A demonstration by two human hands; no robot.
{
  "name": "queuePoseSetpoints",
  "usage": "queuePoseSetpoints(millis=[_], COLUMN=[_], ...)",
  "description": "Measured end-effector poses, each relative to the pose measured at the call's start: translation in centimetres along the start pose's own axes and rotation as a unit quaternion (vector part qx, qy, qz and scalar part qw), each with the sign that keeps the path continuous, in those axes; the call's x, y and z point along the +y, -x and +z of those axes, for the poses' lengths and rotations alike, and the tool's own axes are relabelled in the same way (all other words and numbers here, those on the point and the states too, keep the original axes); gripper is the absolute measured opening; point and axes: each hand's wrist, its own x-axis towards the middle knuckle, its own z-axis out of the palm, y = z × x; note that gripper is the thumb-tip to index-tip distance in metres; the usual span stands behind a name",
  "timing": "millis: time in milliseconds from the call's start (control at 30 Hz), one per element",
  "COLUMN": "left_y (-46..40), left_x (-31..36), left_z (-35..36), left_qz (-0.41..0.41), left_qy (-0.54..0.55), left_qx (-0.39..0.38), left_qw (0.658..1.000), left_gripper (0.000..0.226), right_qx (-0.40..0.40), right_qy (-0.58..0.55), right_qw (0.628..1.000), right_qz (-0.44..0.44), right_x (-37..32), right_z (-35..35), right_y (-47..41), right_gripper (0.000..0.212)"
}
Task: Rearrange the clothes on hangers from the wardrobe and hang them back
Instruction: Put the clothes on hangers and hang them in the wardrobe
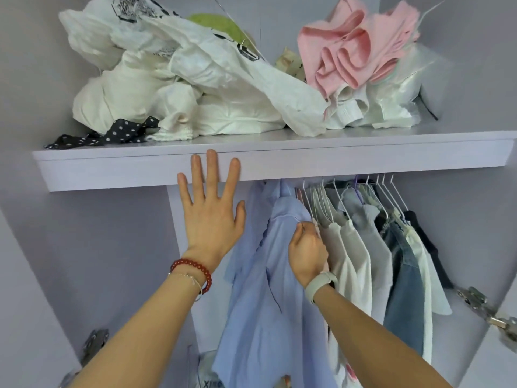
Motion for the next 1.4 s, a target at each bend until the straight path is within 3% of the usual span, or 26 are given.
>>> queuePoseSetpoints(millis=[200,467,567,700,833,933,1067,1233,1333,1400], left_y=[-0.1,-0.1,0.0,3.6,11.4,16.9,22.7,30.5,35.4,38.3], left_x=[-0.2,0.0,0.9,3.7,8.2,12.8,20.6,30.8,35.9,39.2], left_z=[0.0,-0.7,-1.7,-2.9,-3.4,-4.4,-7.0,-14.5,-20.4,-24.5], left_qz=[-0.002,-0.012,-0.036,-0.041,-0.025,-0.005,0.083,0.233,0.333,0.402], left_qy=[-0.007,0.025,0.066,0.162,0.242,0.322,0.403,0.476,0.497,0.514], left_qx=[-0.012,-0.047,-0.063,-0.081,-0.14,-0.215,-0.321,-0.429,-0.465,-0.461], left_qw=[1.0,0.998,0.995,0.983,0.96,0.922,0.853,0.732,0.653,0.601], left_gripper=[0.075,0.085,0.081,0.066,0.058,0.052,0.044,0.044,0.041,0.043], right_qx=[-0.103,-0.175,-0.16,-0.062,-0.053,-0.073,-0.077,-0.037,0.004,0.041], right_qy=[0.066,0.001,0.011,0.099,0.193,0.235,0.289,0.326,0.337,0.331], right_qw=[0.991,0.985,0.986,0.987,0.977,0.969,0.943,0.88,0.834,0.794], right_qz=[0.047,-0.013,-0.041,-0.106,-0.072,0.001,0.144,0.342,0.437,0.509], right_x=[2.2,3.4,3.5,4.8,7.8,11.0,15.9,20.3,20.9,20.9], right_z=[2.1,-0.4,-3.3,-7.1,-11.5,-16.0,-23.9,-33.6,-39.0,-42.2], right_y=[0.6,3.3,4.8,7.7,12.5,17.2,25.3,38.7,47.7,53.6], right_gripper=[0.033,0.045,0.045,0.049,0.049,0.054,0.066,0.061,0.062,0.053])
